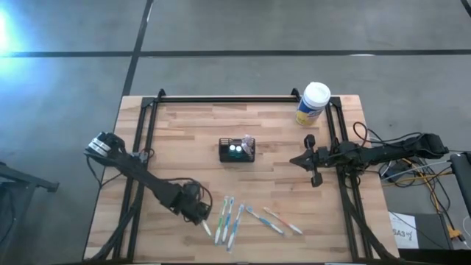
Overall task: Pick & Place toothbrushing station
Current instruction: Put the left green toothbrush in the wire organizer
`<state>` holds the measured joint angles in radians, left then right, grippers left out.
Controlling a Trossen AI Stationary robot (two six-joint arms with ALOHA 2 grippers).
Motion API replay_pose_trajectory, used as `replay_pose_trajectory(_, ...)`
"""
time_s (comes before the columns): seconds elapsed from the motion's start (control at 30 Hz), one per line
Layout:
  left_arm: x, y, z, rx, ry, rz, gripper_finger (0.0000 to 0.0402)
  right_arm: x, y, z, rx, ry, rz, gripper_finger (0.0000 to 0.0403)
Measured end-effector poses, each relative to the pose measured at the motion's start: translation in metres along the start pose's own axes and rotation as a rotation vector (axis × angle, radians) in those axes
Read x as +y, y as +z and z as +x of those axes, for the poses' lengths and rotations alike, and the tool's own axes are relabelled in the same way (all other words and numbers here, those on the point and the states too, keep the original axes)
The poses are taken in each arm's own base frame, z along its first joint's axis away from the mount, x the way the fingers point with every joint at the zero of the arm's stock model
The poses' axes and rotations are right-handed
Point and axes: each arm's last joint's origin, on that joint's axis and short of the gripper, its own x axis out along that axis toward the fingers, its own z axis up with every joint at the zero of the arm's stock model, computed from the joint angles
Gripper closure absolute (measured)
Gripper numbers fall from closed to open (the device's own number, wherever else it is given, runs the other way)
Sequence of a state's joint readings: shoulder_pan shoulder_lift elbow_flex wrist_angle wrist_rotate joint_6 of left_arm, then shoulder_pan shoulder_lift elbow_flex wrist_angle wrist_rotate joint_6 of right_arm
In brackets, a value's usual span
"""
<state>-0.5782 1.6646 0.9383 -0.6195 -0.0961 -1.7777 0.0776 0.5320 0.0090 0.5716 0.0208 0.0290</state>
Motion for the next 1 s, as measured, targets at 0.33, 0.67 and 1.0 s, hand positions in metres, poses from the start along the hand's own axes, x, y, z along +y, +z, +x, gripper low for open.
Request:
replay_pose_trajectory(0.33, 0.011, 0.012, 0.011, 0.064, 0.047, 0.162, 0.0222, 0.0, 0.0, 0.0, -0.001, -0.005, -0.025, 0.0394)
replay_pose_trajectory(0.67, 0.013, 0.034, 0.011, 0.069, 0.068, 0.47, 0.0389, 0.0, 0.0, 0.0, -0.003, -0.005, -0.033, 0.0394)
replay_pose_trajectory(1.0, 0.014, 0.059, -0.048, -0.24, -0.059, 0.897, 0.0397, 0.0, 0.0, 0.0, -0.003, -0.005, -0.078, 0.0394)
